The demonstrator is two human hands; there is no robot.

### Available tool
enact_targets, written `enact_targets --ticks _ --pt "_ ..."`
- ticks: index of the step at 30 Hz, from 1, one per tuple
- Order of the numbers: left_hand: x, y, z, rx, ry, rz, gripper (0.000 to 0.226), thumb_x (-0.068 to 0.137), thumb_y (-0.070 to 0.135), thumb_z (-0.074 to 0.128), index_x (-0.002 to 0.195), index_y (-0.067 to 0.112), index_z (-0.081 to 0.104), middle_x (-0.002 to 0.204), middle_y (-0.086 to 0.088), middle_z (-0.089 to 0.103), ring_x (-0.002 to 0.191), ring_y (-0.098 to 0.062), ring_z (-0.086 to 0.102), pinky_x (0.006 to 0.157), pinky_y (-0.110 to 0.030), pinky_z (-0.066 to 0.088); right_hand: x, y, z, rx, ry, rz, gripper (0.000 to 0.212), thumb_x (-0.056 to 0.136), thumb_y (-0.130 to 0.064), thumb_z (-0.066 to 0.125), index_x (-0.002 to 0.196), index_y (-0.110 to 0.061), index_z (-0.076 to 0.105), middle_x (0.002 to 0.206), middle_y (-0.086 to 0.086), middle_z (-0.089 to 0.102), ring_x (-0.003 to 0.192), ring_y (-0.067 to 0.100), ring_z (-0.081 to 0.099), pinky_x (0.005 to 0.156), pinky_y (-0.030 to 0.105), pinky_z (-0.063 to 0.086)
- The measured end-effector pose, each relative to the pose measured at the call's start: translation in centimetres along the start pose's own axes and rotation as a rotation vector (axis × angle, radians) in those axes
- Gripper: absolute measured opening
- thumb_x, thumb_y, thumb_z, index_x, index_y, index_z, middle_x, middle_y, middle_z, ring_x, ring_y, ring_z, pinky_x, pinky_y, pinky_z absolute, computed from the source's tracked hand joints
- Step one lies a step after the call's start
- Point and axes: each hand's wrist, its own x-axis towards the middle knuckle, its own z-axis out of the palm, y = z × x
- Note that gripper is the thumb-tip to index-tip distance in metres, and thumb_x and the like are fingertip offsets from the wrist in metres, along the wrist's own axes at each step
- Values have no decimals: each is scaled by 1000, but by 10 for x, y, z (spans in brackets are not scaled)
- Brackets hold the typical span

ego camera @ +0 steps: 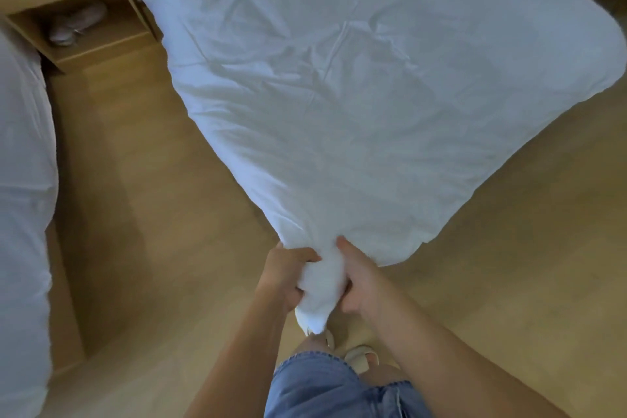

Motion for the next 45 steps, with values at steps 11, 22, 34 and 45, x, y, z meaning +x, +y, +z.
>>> enact_targets --ticks 11,22,34,45 --pt "12 -28 -11 6 149 -158 55 74 36 77 116 6 58 97 -5 65 84 -21 61 65 -31 47 2 61 -40 -368 111 -59 26 97 -17 50 121 -9 52 113 15 62 94 28 62 70 38 56" --pt "16 -26 -12 -15 116 -75 31 88 19 65 115 5 63 103 -12 70 92 -27 66 85 -37 52 37 -41 -31 110 95 -270 21 97 -24 50 98 -6 60 69 6 70 54 18 67 38 23 49" --pt "59 -96 -23 322 115 -136 48 58 15 71 103 1 62 93 -19 66 87 -35 64 83 -49 54 60 3 -88 -47 403 -154 38 89 -8 64 126 -4 53 121 14 59 108 32 58 90 46 50" --pt "133 -72 28 483 226 -205 49 77 16 65 120 1 48 113 -15 61 96 -31 60 83 -37 50 89 -103 -92 -1021 428 -330 9 92 -17 53 99 -10 55 84 3 55 73 15 52 59 25 38"
